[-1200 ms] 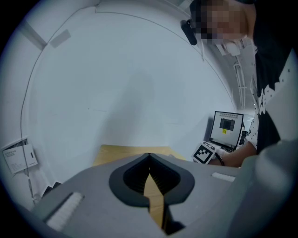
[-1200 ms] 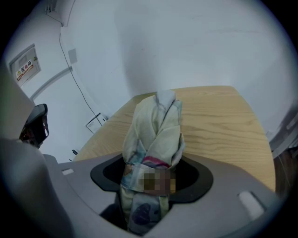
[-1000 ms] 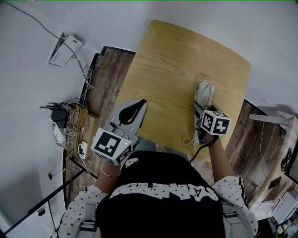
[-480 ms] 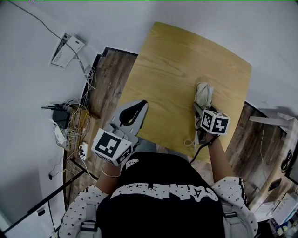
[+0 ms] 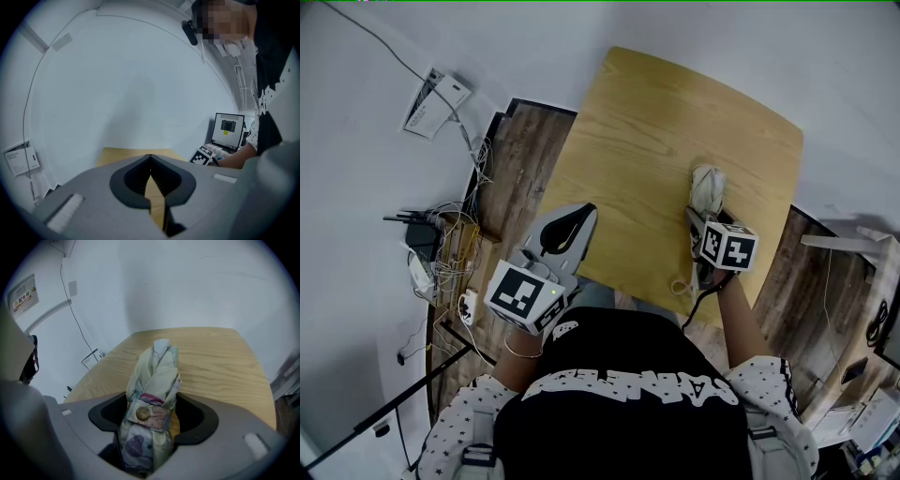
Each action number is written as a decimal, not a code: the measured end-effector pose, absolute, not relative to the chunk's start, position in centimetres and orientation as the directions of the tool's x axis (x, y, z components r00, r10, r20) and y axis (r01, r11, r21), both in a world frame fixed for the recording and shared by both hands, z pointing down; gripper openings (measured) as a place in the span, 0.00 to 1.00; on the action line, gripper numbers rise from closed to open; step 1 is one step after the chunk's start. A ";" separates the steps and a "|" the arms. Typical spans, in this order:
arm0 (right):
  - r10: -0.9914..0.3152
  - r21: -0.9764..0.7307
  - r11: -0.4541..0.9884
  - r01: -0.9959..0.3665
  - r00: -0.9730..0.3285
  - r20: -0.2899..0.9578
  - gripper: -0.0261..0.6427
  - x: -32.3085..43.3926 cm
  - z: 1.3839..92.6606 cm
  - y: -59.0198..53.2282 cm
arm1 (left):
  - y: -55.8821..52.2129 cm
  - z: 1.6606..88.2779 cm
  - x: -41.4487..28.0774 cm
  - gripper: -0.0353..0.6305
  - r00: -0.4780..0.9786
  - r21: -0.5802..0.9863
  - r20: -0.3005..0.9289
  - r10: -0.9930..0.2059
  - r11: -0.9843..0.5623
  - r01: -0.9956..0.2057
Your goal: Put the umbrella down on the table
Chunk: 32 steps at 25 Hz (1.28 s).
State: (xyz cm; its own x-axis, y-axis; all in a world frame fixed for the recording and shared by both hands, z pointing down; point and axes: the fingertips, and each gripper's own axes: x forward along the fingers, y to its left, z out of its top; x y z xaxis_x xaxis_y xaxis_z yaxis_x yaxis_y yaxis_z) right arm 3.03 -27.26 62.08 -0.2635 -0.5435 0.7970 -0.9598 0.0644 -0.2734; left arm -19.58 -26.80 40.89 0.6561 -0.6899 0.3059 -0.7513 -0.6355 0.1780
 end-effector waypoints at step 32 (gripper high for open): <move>-0.633 -0.308 0.036 -0.951 -0.260 0.729 0.39 4.6 57.5 -26.3 | -26.8 38.6 -16.1 0.05 0.732 0.161 0.240 -0.638 -0.717 -0.678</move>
